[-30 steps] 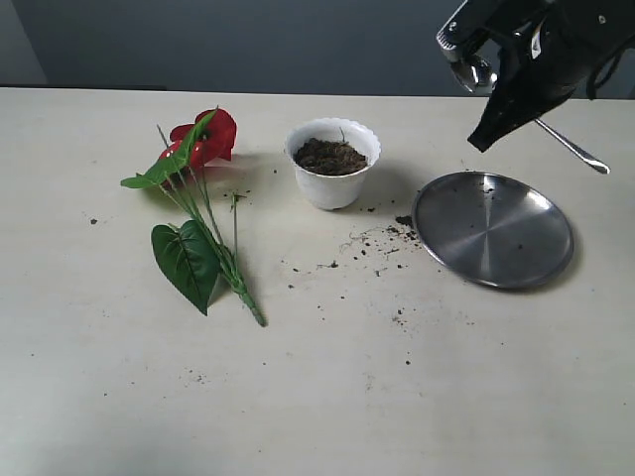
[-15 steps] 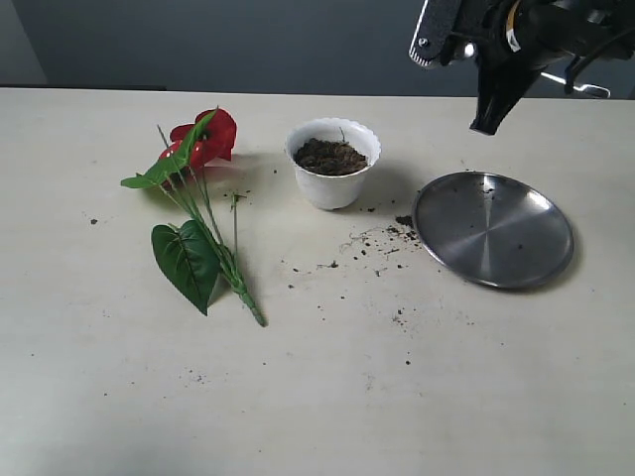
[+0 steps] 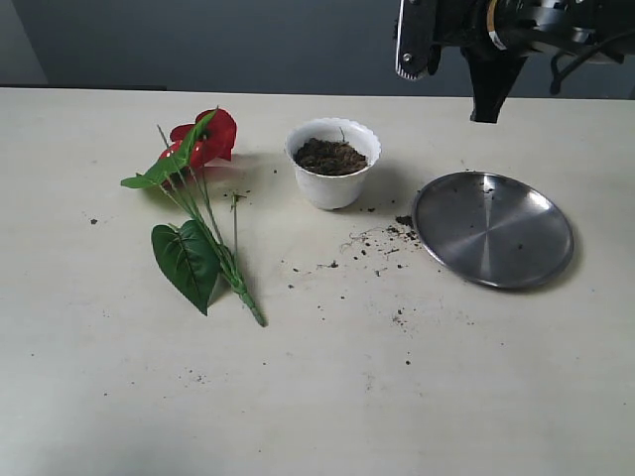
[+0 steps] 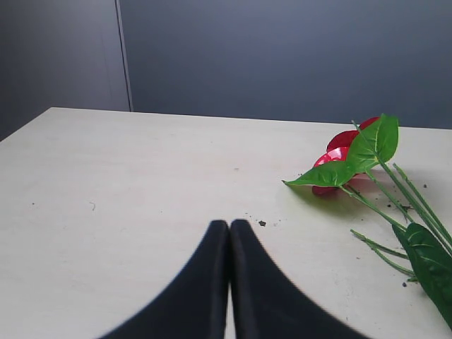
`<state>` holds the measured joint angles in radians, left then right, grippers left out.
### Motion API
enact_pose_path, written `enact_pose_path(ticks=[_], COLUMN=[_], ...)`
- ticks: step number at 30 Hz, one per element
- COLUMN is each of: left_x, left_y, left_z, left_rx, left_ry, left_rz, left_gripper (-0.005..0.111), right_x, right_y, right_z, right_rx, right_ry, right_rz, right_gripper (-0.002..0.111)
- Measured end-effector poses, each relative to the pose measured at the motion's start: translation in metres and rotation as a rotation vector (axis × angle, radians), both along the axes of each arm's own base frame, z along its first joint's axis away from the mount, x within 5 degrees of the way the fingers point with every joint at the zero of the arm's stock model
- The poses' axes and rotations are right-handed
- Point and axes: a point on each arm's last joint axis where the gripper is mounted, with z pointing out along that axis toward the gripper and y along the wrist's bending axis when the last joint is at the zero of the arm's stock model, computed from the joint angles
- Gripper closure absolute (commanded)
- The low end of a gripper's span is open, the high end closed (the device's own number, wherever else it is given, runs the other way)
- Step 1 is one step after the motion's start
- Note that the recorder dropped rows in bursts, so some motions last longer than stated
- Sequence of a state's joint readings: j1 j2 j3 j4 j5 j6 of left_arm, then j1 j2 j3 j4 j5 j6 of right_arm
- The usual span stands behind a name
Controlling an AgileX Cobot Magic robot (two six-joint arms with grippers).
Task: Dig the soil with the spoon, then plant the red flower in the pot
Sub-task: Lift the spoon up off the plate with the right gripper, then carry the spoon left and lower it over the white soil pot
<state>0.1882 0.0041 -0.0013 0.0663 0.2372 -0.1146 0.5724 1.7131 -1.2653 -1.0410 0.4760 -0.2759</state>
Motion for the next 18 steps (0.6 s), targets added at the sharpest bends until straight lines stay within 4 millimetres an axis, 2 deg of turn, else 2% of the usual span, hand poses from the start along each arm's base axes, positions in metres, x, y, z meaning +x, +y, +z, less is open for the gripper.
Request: enact_pose_path(ticks=[13,18], left_x=[0.0000,0.0000], left_y=[0.0000,0.0000], left_z=[0.0000,0.0000], left_rx=[0.000,0.000], left_ry=[0.000,0.000], left_rz=[0.000,0.000], left_gripper=[0.106,0.106], right_x=[0.0027,0.0029], right_y=[0.0021,0.0023], right_z=[0.0049,0.0053], right_rx=[-0.100,-0.205], right_ry=[-0.073,-0.088], right_rz=[0.085,0.148], right_gripper=[0.109,0.109])
